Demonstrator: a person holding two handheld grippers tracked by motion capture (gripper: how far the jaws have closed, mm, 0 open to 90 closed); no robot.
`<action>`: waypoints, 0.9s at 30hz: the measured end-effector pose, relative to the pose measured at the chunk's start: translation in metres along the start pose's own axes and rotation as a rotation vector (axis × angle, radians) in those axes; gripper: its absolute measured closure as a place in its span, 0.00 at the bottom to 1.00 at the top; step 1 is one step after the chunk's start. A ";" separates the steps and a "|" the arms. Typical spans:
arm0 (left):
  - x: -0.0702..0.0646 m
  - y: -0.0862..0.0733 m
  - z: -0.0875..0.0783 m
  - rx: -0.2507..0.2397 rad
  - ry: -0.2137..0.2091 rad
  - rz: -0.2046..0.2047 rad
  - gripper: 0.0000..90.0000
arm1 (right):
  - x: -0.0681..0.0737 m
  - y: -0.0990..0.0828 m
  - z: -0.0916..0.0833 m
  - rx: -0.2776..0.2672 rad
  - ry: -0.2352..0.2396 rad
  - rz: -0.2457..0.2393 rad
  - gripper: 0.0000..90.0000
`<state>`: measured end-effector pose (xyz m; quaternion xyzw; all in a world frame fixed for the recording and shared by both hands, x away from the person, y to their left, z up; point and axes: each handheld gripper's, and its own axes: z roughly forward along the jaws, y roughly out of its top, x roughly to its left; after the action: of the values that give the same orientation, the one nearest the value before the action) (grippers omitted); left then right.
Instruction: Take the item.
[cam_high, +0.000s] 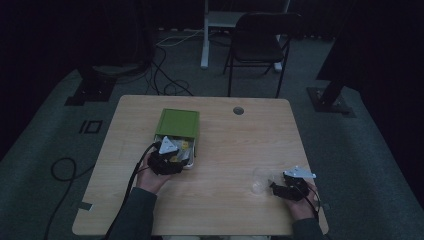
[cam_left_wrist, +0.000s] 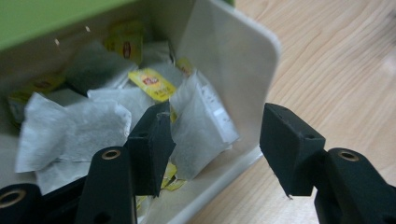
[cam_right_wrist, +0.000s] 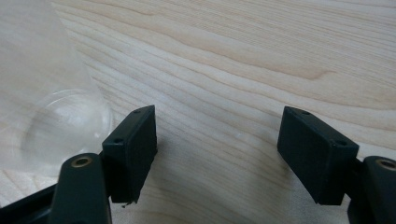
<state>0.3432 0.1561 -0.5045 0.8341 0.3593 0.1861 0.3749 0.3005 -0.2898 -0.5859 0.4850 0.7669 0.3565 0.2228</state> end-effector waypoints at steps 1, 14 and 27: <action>0.000 -0.001 0.005 0.022 0.006 0.005 0.50 | 0.000 0.000 0.000 0.000 0.000 0.000 0.31; 0.004 -0.002 0.009 0.045 0.022 0.003 0.79 | 0.000 0.000 0.000 0.000 0.000 0.000 0.31; 0.008 0.000 -0.005 0.027 0.008 0.004 0.94 | 0.000 0.000 0.000 0.000 0.000 0.001 0.31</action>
<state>0.3454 0.1644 -0.5010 0.8392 0.3614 0.1853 0.3618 0.3005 -0.2898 -0.5859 0.4853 0.7667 0.3565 0.2226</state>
